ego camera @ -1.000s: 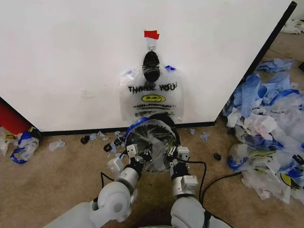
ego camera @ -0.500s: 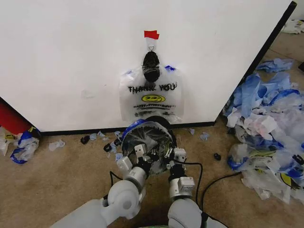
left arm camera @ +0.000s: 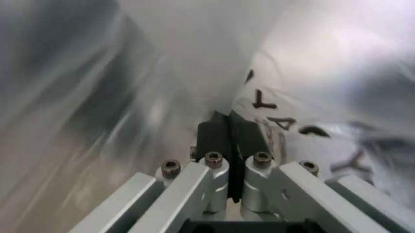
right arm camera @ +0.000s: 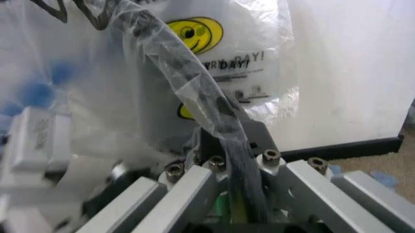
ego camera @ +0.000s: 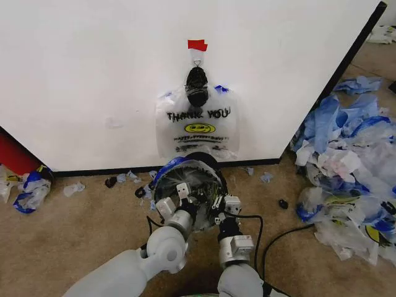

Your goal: Pick up the garbage bag from the wall and place it over the trash bin.

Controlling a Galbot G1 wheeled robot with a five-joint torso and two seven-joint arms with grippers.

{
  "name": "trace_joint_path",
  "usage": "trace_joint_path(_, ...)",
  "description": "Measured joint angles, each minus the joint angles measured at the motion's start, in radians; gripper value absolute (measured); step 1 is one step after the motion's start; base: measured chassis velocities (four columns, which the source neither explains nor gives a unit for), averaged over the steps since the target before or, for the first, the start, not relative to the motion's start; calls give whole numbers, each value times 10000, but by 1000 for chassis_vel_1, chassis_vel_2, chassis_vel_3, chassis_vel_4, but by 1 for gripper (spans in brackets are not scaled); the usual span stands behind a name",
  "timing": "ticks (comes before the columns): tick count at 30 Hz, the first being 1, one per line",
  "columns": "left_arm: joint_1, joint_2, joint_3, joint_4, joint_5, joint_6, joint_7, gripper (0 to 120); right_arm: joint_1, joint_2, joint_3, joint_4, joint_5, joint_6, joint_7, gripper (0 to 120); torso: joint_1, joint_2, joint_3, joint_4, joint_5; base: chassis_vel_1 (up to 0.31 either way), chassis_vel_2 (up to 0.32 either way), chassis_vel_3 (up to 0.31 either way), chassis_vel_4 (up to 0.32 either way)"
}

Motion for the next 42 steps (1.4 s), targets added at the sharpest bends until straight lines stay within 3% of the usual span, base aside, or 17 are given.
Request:
trace_joint_path(30, -740, -491, -163, 886, -38, -167, -389, 0, -387, -162, 19, 193, -79, 130, -119, 0, 0, 0, 0, -3, -2, 0, 0, 0, 0)
trace_joint_path(42, 204, 153, 157, 618, 942, 63, -294, 0, -458, -196, 89, 277, -103, 182, -162, 0, -1, 0, -1, 2, -1, 0, 0, 0, 0)
